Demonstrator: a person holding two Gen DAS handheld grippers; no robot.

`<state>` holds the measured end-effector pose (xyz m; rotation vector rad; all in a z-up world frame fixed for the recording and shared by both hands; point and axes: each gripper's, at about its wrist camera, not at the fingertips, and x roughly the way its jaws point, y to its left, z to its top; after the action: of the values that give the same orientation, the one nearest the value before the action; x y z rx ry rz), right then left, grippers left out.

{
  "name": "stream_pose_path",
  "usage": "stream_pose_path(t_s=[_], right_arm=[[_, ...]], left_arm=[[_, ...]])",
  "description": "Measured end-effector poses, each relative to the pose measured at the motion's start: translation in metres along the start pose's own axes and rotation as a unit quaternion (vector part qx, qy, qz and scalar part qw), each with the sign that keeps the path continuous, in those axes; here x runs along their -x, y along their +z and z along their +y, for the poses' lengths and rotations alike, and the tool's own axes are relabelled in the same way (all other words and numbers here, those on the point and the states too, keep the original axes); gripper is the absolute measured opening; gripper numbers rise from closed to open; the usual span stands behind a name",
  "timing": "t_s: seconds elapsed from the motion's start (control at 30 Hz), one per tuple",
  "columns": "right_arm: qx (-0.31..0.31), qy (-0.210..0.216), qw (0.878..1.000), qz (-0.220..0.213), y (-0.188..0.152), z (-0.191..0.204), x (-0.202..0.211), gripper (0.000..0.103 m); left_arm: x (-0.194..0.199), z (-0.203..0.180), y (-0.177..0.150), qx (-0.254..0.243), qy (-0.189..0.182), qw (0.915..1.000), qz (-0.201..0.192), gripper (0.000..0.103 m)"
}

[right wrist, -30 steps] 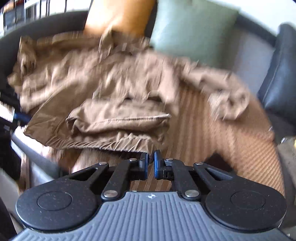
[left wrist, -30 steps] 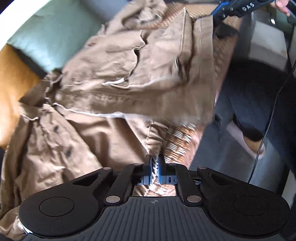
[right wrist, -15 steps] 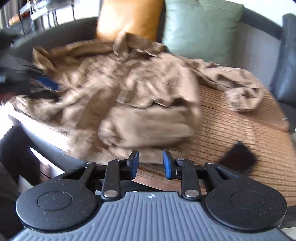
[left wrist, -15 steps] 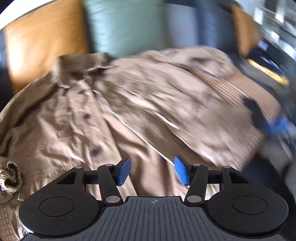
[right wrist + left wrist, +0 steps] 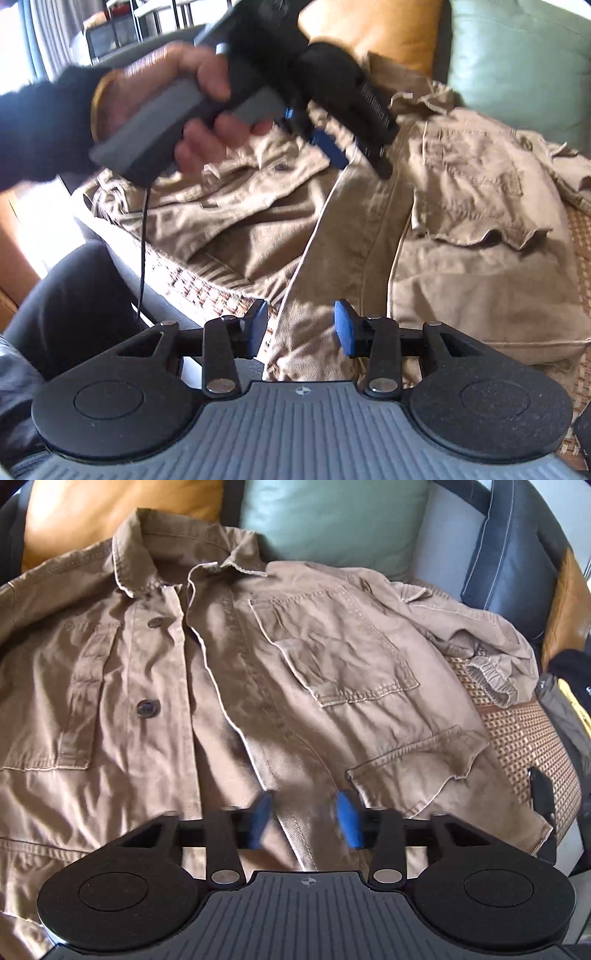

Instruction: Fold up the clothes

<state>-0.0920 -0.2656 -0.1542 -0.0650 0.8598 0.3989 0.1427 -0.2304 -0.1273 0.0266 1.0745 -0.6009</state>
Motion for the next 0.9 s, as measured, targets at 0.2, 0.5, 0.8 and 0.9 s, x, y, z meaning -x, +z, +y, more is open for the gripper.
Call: stream_pose_path(t_s=[0.2,0.5,0.8,0.9], right_arm=[[0.016,-0.002,1.0,0.009,-0.006,0.007,-0.01,0.051],[-0.023,0.009,1.0,-0.003,0.001,-0.015,0.02,0.013],[-0.042,0.059,0.994,-0.084,0.043,-0.017,0.034,0.011],[-0.035,0.073,0.995,-0.058,0.045,-0.011,-0.005,0.01]], left_arm=[[0.008,0.003,0.008,0.027,-0.021,0.9993,-0.017,0.005],[0.032,-0.018,0.028,-0.006,-0.021,0.9978,-0.062,0.0],[0.055,0.001,0.079,-0.004,0.025,0.9929,-0.117,0.0],[0.044,0.023,0.069,0.007,0.039,0.9949,-0.093,0.0]])
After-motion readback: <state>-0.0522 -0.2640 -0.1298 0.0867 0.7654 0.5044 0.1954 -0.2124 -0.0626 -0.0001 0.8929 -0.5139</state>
